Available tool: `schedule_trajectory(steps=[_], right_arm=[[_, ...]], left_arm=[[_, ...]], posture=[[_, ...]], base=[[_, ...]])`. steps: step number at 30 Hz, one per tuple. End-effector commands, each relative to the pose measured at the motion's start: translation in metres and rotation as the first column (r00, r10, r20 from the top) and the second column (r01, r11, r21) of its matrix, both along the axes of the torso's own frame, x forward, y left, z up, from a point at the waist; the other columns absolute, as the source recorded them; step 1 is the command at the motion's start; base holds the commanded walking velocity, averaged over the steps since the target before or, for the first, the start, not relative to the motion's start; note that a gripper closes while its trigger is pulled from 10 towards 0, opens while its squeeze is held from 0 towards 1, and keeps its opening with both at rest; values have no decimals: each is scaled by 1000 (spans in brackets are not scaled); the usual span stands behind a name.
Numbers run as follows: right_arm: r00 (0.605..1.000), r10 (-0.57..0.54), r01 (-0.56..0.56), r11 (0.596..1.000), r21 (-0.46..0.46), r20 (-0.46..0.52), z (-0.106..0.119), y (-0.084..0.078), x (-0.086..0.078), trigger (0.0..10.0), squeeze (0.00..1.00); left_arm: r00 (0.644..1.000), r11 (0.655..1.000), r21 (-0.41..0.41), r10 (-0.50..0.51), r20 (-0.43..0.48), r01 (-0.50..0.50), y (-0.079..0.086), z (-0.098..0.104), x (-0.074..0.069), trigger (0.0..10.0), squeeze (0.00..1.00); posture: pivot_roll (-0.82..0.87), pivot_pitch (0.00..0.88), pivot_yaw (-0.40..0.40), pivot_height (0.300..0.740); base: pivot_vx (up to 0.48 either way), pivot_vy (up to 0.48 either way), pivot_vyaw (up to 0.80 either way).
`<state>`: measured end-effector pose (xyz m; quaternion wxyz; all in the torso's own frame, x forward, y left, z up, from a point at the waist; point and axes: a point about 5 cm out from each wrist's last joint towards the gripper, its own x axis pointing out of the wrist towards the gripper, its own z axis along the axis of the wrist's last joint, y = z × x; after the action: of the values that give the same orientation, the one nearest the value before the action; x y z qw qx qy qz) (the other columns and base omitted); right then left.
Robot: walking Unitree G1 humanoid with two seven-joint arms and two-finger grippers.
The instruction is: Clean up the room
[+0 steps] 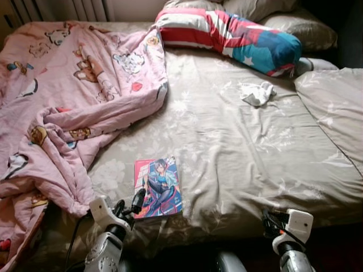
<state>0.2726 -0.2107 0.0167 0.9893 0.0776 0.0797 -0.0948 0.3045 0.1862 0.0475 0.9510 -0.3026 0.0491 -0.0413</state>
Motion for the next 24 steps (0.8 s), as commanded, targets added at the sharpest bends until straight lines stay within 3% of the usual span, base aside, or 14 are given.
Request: schedule_trajectory(steps=[1,20,24], right_arm=[[1000,-12,12,1000,1,-26,-5,-3,-7,10000,0],[999,-1,1,1000,-3,-44,-3,-8,-9,10000,0],[999,4,-4,1000,-5,-49,-3,-8,-9,10000,0]], left_arm=[[998,1000,-24,-18,-60,16,-3,-15,-9,10000,0],[990,999,-42,-25,-136,20,-10,-29,-11,10000,0],[987,996,-81,-40,-157,27,-12,-33,-13,10000,0]], posture=[[-31,261,-102,587],[-61,276,-123,587],[-65,277,-127,587]], base=[[0,0,0],[0,0,0],[0,0,0]])
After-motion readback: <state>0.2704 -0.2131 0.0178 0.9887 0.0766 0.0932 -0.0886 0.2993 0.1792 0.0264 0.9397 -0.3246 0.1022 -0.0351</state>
